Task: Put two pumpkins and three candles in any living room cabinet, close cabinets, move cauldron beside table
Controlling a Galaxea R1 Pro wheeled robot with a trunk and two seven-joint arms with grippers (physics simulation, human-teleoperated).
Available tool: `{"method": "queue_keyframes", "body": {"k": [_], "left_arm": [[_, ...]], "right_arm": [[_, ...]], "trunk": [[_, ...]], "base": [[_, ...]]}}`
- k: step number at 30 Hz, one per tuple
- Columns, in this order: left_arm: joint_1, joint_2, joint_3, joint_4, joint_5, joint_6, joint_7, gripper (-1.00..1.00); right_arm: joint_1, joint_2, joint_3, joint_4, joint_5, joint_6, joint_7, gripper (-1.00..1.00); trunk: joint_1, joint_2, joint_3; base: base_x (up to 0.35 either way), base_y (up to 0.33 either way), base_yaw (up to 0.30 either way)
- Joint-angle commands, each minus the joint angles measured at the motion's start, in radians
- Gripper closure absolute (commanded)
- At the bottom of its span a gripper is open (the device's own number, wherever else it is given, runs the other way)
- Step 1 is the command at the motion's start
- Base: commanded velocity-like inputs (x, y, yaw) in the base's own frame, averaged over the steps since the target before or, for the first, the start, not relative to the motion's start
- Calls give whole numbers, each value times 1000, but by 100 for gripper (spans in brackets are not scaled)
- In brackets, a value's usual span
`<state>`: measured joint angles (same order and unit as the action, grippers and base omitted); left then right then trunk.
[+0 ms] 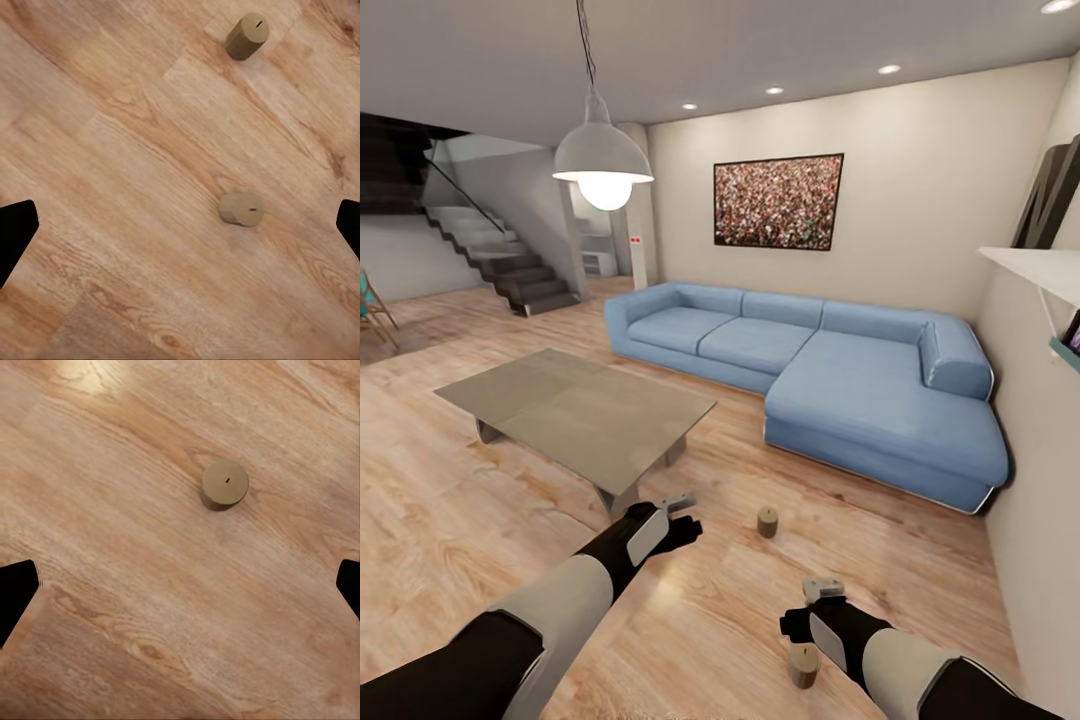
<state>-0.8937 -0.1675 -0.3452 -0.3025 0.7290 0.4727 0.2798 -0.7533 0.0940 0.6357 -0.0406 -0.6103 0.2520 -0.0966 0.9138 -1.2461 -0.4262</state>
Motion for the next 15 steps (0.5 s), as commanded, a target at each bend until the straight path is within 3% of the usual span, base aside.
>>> {"method": "queue_keyframes", "body": {"k": [1,8,11,15], "left_arm": [[-1,0,-7,-7,10,3,8,-100],[-1,-5,-6,-27,12,4,7,-100],[-1,-6,-7,-30,12,4,7,-100],[-1,-6,-7,-30,12,4,7,-100]], "right_arm": [[0,0,7,-2,-11,6,-5,-100],[0,0,1,-4,-18,6,1,-100],[0,-1,-56,-4,-52,5,3,-100],[0,-2,-71,-4,-62,1,2,-100]], "trunk": [[0,-1,-3],[0,-1,-13],[0,-1,-17],[0,-1,-20]], "base": [[0,0,157],[0,0,103],[0,0,-154],[0,0,-181]]}}
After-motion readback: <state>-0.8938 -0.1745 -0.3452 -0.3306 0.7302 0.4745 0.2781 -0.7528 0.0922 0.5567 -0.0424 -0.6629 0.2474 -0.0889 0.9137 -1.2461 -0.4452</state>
